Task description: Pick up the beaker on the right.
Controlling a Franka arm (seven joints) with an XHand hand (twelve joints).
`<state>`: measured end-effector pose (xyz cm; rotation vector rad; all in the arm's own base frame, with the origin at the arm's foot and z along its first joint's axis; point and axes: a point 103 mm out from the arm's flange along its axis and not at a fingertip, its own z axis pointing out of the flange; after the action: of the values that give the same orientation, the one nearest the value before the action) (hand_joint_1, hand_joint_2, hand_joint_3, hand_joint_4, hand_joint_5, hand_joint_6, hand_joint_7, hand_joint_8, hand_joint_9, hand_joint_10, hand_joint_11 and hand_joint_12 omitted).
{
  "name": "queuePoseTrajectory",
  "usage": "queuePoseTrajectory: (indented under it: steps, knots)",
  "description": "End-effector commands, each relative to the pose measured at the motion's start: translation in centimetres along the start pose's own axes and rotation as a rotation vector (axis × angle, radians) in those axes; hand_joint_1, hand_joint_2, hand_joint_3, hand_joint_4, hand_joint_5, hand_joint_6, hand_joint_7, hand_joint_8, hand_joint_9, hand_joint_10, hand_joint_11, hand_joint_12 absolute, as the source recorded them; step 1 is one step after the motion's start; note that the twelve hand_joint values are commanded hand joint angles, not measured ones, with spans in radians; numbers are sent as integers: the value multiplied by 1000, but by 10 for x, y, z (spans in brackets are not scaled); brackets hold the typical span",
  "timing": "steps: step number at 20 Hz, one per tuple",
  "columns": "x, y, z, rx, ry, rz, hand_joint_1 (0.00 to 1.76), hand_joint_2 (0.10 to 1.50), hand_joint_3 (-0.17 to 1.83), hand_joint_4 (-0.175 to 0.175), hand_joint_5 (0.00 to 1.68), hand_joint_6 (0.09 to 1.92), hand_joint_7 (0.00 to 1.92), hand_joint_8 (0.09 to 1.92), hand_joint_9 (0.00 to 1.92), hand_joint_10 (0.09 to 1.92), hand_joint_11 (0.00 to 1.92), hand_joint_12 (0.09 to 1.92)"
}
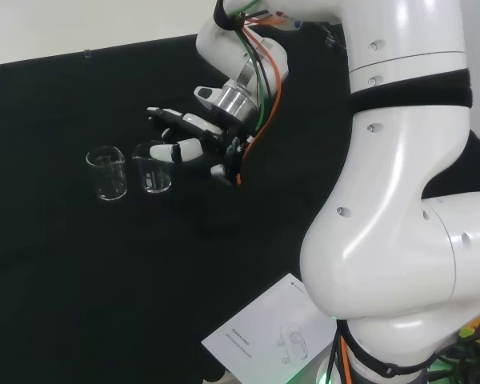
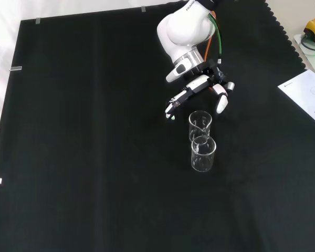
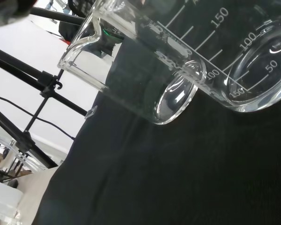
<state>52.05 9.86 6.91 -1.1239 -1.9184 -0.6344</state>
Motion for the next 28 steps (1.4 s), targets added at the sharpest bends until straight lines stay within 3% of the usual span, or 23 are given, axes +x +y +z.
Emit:
queuePoseTrajectory:
  steps: [1,15,28]
  knots:
    - [1,-1,2,-3,-23,-4,659,301,896,-119,8,87,0,471,0,808,0,1305]
    - [3,-20,19,21,-15,-11,657,303,893,-121,13,87,0,472,0,809,0,1298]
    - [2,-14,41,47,-23,-23,659,301,888,-121,9,87,0,476,0,808,0,1293]
